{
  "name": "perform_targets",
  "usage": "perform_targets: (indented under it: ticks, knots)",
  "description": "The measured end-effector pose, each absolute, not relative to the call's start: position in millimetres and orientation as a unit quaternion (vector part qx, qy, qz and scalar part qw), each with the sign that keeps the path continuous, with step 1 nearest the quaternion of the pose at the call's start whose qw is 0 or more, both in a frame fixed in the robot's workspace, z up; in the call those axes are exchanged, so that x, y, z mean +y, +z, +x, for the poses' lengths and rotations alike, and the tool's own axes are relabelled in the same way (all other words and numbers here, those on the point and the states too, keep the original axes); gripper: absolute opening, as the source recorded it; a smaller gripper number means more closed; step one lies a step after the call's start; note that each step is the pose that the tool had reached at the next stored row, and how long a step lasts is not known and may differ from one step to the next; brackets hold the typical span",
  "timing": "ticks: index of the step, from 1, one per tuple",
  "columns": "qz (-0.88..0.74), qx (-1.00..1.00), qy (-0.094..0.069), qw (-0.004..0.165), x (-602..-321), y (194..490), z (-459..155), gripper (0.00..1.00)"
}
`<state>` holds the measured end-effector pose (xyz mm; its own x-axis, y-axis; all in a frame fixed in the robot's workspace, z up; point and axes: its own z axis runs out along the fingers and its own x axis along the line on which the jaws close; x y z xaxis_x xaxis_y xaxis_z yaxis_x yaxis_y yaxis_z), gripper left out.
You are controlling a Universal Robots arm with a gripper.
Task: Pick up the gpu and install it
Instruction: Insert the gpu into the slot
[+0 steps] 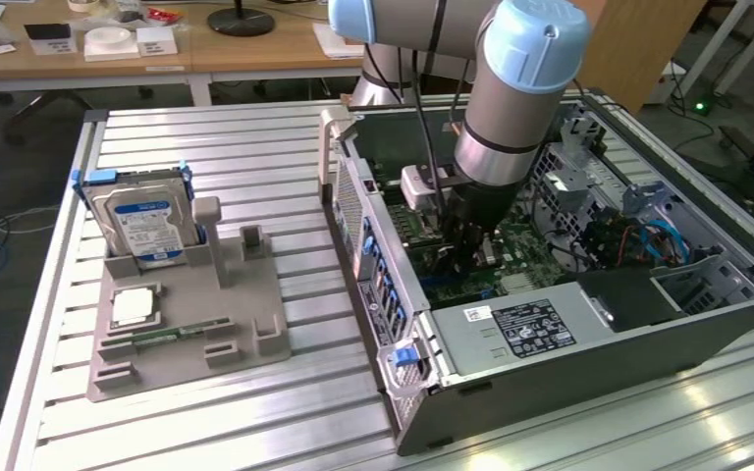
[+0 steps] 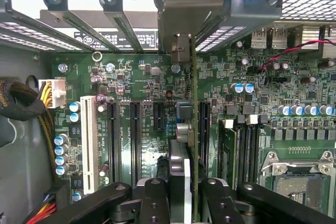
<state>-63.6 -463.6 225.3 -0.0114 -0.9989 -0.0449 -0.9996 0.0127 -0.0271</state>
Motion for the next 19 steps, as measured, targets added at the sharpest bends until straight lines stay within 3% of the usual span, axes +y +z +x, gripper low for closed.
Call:
perform_targets:
  ticks: [19]
  knots:
    - [-0.701,0.712,0.006,0.026,-464.3,223.2,-63.6,0.28]
